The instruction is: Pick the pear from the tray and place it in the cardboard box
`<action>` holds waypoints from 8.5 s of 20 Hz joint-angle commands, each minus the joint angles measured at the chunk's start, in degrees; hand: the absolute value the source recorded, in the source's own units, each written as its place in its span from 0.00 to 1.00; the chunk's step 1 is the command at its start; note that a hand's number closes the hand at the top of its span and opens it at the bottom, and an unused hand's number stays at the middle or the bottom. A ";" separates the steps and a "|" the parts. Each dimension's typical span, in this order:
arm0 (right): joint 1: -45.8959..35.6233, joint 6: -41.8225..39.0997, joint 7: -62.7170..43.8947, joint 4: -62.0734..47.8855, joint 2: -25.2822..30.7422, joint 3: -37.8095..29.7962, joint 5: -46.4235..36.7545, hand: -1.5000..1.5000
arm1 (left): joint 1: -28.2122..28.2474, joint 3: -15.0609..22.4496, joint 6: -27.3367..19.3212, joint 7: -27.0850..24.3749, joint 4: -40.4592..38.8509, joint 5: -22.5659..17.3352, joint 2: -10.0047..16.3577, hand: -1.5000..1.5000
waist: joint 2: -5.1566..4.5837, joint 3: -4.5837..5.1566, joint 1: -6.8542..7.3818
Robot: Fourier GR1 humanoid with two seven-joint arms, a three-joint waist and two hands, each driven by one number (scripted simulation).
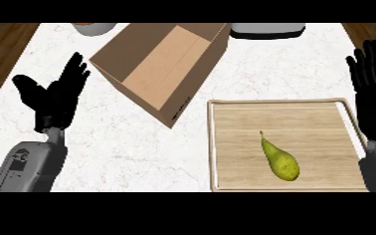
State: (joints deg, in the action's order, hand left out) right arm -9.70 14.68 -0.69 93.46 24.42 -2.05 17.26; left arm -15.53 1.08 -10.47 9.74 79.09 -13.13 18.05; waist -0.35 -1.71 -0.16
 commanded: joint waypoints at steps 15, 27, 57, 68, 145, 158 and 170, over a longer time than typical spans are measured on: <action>3.00 -59.32 19.51 -19.45 11.83 19.77 8.15 0.00 | 5.23 1.41 -3.43 -5.43 -5.40 15.27 11.47 0.50 | -1.03 1.32 2.97; -15.90 -63.03 37.48 -27.66 19.69 27.05 -19.81 0.00 | 6.18 2.86 -2.95 -5.37 -3.36 16.09 10.25 0.50 | -0.57 1.32 4.67; -32.75 -49.45 54.88 -48.64 10.22 57.24 -40.91 0.00 | 7.80 -0.34 -3.22 -7.35 -5.75 18.42 9.02 0.50 | -0.12 1.67 1.53; -32.77 -52.25 54.98 -40.00 13.28 60.36 -35.34 0.00 | 10.07 -2.37 -1.34 -7.52 -4.24 17.06 9.79 0.50 | 0.34 1.73 0.91; -72.36 0.91 5.57 -81.75 -23.89 13.38 -42.04 1.00 | 6.13 -4.27 2.10 -6.22 -2.93 23.07 3.47 0.50 | -1.73 1.82 5.21; -72.67 1.07 2.92 -85.80 -24.41 8.60 -35.94 0.00 | 1.87 -2.80 2.42 -4.28 -2.81 25.19 3.71 0.50 | -2.57 1.75 8.19; -69.48 9.79 17.43 -80.65 -22.01 -2.89 -26.24 0.00 | 5.08 -4.26 3.17 -6.77 -4.18 23.99 3.76 0.50 | -1.95 1.70 5.74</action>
State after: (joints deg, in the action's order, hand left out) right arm -80.01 23.15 12.98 11.65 1.07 -1.16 -12.15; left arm -11.47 -2.99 -7.27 3.56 75.13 10.96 22.04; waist -2.52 0.00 6.39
